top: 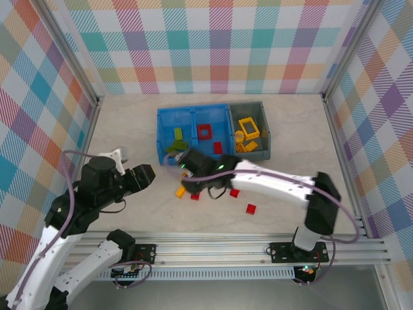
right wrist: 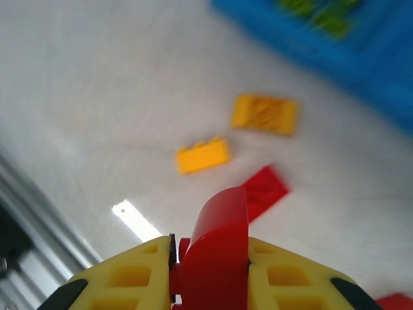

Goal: Sort the legos into containers by color

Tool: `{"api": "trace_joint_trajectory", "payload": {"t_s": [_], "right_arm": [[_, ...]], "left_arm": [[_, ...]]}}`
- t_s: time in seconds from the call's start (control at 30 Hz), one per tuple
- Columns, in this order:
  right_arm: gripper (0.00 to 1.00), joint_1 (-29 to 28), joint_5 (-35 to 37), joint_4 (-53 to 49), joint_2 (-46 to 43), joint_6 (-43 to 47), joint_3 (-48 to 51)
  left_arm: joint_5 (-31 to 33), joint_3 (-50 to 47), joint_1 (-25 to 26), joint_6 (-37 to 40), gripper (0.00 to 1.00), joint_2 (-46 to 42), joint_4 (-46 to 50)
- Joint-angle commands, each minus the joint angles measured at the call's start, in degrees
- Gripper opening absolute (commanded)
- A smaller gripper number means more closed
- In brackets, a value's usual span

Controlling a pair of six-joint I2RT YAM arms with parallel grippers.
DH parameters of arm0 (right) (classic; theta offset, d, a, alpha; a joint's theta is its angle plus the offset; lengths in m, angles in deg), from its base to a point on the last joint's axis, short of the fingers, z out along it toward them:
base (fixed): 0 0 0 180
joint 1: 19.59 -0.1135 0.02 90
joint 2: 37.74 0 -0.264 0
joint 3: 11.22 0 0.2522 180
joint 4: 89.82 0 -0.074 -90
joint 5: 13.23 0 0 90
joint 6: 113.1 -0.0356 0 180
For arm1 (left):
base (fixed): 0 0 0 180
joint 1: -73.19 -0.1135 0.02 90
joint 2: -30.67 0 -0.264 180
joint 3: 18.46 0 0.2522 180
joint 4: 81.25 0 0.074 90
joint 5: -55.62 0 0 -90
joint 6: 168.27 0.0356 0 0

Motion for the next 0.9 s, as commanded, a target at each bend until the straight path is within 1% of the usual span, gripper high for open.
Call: {"api": "trace_joint_trajectory", "payload": {"t_s": [0.0, 0.1, 0.17, 0.23, 0.33, 0.43, 0.5, 0.67, 0.77, 0.87], "right_arm": [[0.21, 7.8, -1.2, 0.0, -2.2, -1.8, 2.2], [0.21, 15.0, -6.0, 2.2, 1.1, -1.8, 0.1], [0.20, 17.6, -7.3, 2.4, 5.8, -1.5, -4.0], [0.20, 19.4, -6.9, 1.5, 11.7, -1.5, -9.5], [0.21, 21.7, -6.1, -0.8, 19.2, -2.8, -16.9], [0.20, 23.1, -4.6, -4.2, 26.2, -3.9, -23.9], [0.20, 23.5, -4.1, -5.2, 29.3, -4.2, -26.9], [0.22, 24.0, -2.0, -7.8, 34.3, -4.7, -31.8], [0.26, 24.4, -1.5, -8.0, 35.3, -5.3, -31.8], [0.38, 24.4, -1.4, -7.4, 35.3, -5.2, -31.1]], "left_arm": [[-6.9, -1.9, -0.1, -0.6, 0.55, 3.7, -6.4], [-9.0, -4.1, 0.3, -2.7, 0.55, 6.8, -11.1], [-9.7, -5.8, 1.1, -4.1, 0.54, 8.6, -14.9], [-8.3, -5.9, 3.0, -4.6, 0.54, 10.9, -16.9], [-5.1, -4.7, 6.3, -4.2, 0.54, 13.8, -17.3], [-3.3, -4.6, 8.9, -4.4, 0.54, 16.3, -18.5], [-2.2, -4.6, 10.7, -4.4, 0.54, 17.7, -18.9], [0.3, -4.6, 13.5, -3.9, 0.53, 19.8, -19.2], [1.1, -4.7, 13.9, -3.7, 0.54, 19.8, -18.9], [1.7, -4.9, 14.2, -3.4, 0.54, 19.4, -18.5]]}}
